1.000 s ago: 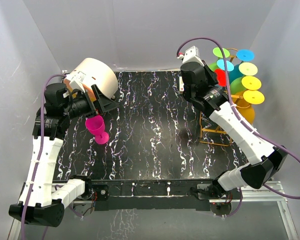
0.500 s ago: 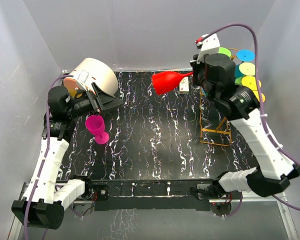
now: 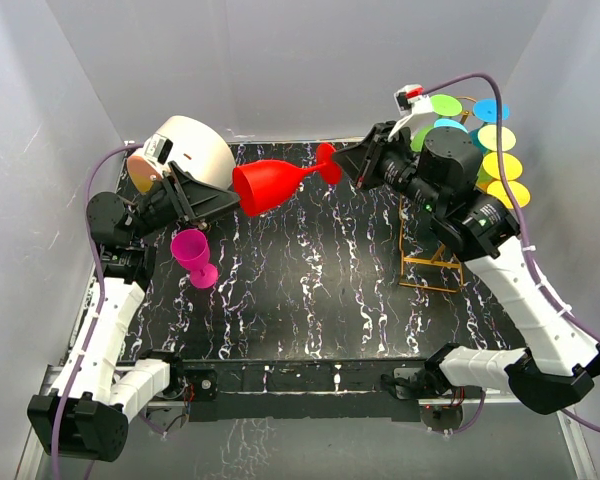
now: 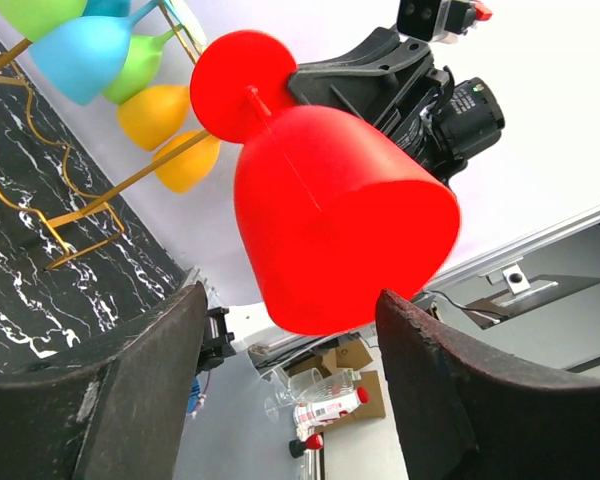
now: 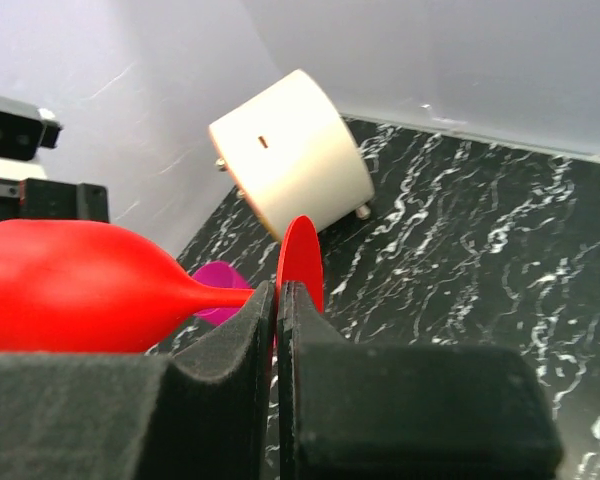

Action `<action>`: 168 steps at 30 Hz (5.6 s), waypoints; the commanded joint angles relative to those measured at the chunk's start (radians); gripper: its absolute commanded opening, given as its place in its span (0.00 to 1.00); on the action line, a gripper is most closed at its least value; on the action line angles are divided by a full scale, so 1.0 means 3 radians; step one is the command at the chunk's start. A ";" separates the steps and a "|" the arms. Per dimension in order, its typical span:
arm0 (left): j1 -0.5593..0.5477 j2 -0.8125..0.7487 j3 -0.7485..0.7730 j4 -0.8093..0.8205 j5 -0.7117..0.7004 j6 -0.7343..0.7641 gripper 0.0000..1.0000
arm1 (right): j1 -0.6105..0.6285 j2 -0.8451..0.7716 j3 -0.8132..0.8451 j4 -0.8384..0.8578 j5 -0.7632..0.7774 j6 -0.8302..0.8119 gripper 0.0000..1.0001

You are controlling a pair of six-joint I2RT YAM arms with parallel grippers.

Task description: Take the wine glass off the wine glass rack

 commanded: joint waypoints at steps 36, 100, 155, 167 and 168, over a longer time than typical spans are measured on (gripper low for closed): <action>-0.1757 0.1746 0.2272 -0.5554 -0.3943 0.3106 0.00 | 0.0008 -0.0661 -0.0151 0.0016 0.1736 -0.1143 0.75; -0.1190 0.0445 0.1986 -0.4600 -0.2816 0.3368 0.87 | -0.0536 0.1167 0.0661 -0.0352 0.3688 -0.2577 0.59; -0.1190 0.0261 0.1928 -0.4480 -0.2878 0.3434 0.95 | -0.0883 0.1710 0.1183 -0.0454 0.3296 -0.2547 0.16; -0.1191 0.0258 0.1910 -0.4450 -0.2853 0.3426 0.95 | -0.0871 0.1677 0.1188 -0.0427 0.3328 -0.2630 0.05; -0.1190 0.0259 0.1908 -0.4445 -0.2848 0.3424 0.95 | -0.0866 0.1675 0.1188 -0.0418 0.3337 -0.2646 0.05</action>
